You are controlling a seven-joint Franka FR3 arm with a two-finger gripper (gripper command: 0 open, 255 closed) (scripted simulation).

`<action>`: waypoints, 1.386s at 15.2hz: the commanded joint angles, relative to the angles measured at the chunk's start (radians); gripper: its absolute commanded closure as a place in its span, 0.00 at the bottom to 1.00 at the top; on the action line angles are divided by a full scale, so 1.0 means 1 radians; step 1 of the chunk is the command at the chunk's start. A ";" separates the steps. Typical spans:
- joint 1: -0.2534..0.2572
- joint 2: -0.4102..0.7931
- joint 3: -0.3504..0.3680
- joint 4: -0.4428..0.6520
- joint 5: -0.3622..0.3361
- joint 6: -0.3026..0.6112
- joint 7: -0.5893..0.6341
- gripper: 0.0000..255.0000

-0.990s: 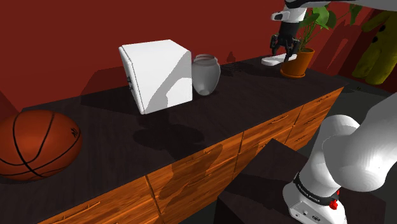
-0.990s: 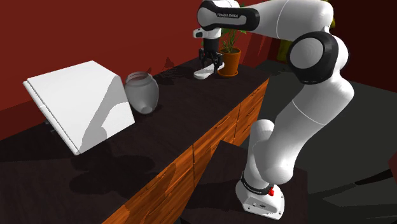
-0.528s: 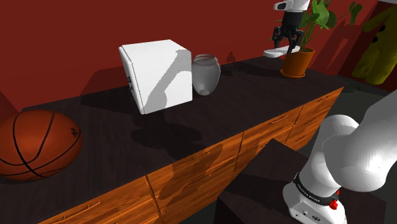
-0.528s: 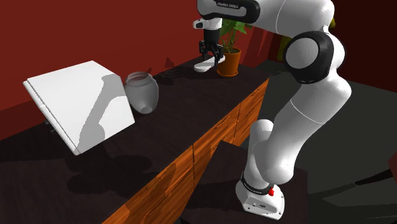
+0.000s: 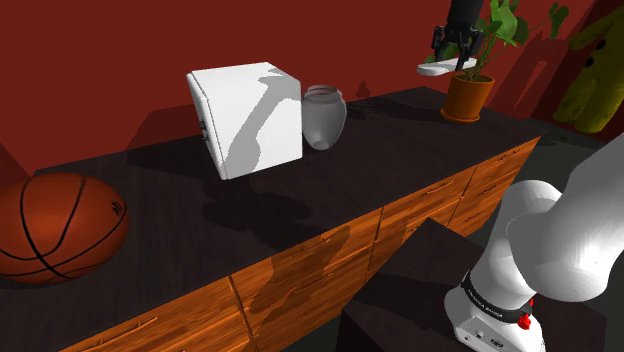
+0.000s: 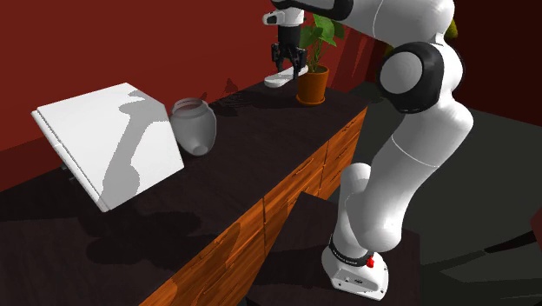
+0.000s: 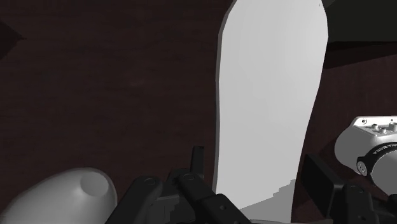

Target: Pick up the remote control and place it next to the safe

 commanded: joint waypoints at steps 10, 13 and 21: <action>0.030 -0.007 0.107 0.044 0.016 -0.071 0.126 1.00; 0.046 -0.021 0.171 0.019 0.023 -0.069 0.209 1.00; 0.099 0.003 0.301 0.003 0.074 -0.057 0.400 1.00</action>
